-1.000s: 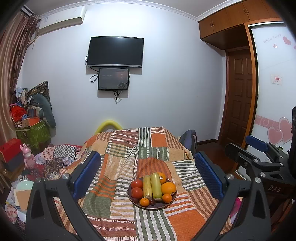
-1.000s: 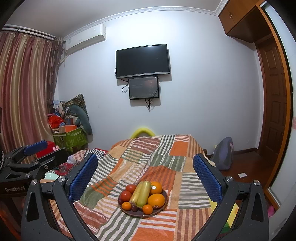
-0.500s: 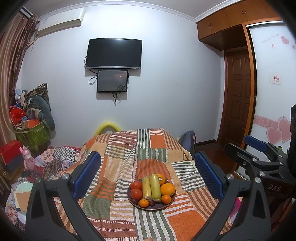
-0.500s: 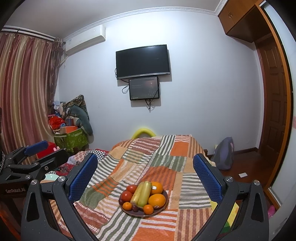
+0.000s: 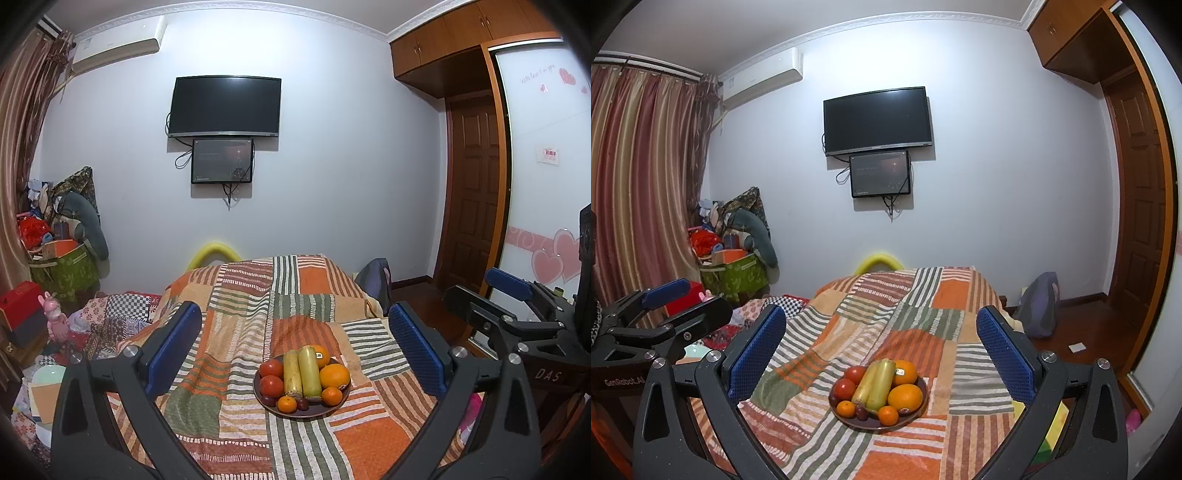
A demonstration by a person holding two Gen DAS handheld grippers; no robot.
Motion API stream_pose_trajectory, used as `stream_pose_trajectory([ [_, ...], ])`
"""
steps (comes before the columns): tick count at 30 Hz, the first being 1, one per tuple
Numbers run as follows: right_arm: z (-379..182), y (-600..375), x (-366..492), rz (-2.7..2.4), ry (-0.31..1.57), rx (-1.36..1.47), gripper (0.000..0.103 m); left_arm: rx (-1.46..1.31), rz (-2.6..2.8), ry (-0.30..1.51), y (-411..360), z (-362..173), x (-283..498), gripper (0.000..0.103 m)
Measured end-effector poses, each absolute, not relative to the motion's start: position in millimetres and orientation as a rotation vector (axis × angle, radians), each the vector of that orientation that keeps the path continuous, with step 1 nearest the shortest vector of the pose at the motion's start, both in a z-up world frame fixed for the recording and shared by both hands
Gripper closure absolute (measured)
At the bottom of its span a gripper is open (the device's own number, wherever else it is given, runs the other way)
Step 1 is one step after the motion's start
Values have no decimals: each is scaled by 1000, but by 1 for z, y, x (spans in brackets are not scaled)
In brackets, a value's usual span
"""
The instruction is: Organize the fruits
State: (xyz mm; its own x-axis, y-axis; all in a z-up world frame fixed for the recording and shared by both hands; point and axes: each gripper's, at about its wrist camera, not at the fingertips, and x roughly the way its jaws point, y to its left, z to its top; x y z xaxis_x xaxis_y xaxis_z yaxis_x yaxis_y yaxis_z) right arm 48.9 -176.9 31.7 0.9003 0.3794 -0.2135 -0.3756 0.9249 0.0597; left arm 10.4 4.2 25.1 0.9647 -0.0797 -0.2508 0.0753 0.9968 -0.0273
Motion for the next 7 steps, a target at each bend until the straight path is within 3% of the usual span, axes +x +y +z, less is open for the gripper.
stream_pose_trajectory([
  [7,29,-179,54,390,235,20,0,-18,-83,268,3,24,14,0],
])
